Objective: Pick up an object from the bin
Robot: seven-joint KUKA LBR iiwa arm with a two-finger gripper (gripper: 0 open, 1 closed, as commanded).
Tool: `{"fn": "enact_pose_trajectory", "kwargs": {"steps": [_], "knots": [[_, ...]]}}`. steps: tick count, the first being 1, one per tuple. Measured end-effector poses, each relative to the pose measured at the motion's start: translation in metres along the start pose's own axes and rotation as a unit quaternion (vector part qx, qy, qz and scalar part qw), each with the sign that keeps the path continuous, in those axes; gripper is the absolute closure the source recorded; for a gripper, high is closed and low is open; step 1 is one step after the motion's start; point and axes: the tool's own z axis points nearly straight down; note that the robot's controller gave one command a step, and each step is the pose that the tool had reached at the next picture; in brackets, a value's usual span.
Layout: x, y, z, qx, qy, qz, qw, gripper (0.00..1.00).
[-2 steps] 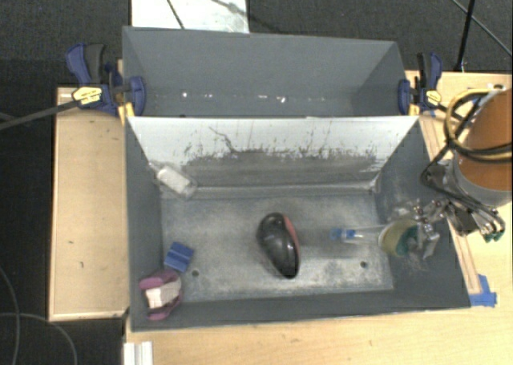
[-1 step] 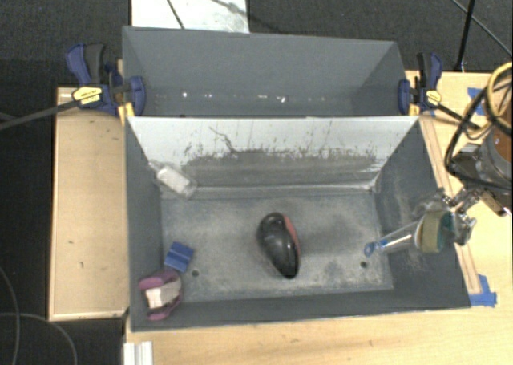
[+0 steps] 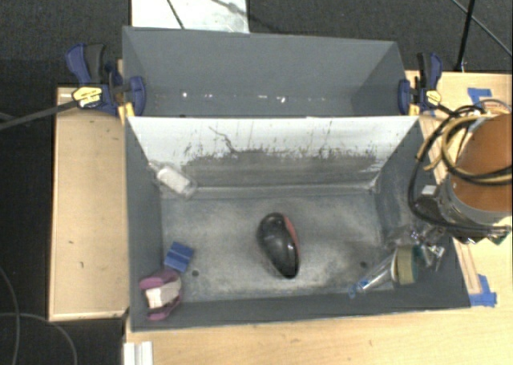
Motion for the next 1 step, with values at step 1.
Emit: {"fn": "enact_pose_trajectory", "kwargs": {"steps": [1], "knots": [[-0.0166,0.0081,-0.0911,0.007,-0.0028,-0.008,0.9999,1.00]]}}
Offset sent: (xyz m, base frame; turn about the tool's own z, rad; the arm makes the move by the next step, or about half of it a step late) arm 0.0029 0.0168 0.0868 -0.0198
